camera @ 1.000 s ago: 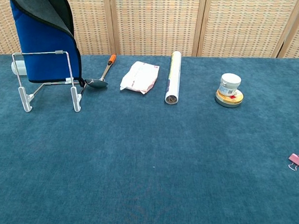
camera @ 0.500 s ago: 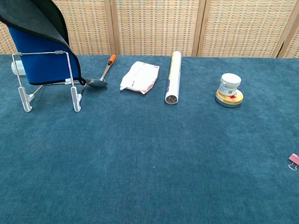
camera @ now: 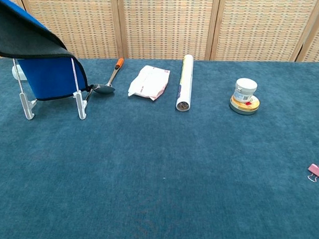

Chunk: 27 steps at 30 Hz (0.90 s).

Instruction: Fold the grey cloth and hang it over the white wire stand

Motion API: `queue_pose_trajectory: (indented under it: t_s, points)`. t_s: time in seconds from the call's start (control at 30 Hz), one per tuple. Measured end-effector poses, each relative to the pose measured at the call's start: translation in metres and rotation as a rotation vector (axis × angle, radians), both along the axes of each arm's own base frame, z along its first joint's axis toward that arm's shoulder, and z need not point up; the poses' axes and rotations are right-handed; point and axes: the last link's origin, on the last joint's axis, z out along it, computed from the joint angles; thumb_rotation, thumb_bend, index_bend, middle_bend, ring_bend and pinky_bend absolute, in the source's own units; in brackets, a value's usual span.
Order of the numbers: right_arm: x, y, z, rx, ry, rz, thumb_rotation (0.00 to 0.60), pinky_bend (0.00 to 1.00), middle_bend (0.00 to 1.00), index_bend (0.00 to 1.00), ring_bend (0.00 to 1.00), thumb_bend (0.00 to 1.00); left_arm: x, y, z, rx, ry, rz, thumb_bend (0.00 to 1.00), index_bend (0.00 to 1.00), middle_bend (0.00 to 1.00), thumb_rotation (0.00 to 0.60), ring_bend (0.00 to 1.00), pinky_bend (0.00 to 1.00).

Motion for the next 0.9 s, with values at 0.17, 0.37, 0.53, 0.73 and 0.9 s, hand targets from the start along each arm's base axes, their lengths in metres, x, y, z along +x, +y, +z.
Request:
queue_pose_trajectory:
  t_s: [0.17,0.37,0.53,0.73,0.9]
  points:
    - [0.001,0.002,0.001,-0.003,-0.004,0.007,0.6,0.0,0.0,0.0,0.0,0.0,-0.004,-0.006,-0.012,-0.025,0.015,-0.004,0.59,0.76,0.0,0.6,0.0,0.0]
    - [0.001,0.003,0.002,-0.002,-0.008,0.009,0.6,0.0,0.0,0.0,0.0,0.0,-0.01,-0.009,-0.023,-0.046,0.056,0.011,0.59,0.72,0.0,0.6,0.0,0.0]
    - [0.002,0.004,0.003,-0.001,-0.012,0.014,0.6,0.0,0.0,0.0,0.0,0.0,-0.018,-0.011,-0.035,-0.065,0.071,0.05,0.59,0.71,0.0,0.6,0.0,0.0]
    - [0.002,0.004,0.004,-0.002,-0.015,0.015,0.6,0.0,0.0,0.0,0.0,0.0,-0.03,-0.012,-0.053,-0.102,0.106,0.087,0.52,0.46,0.0,0.6,0.0,0.0]
    - [0.002,0.005,0.004,-0.002,-0.015,0.014,0.6,0.0,0.0,0.0,0.0,0.0,-0.035,-0.011,-0.068,-0.119,0.118,0.092,0.29,0.0,0.0,0.6,0.0,0.0]
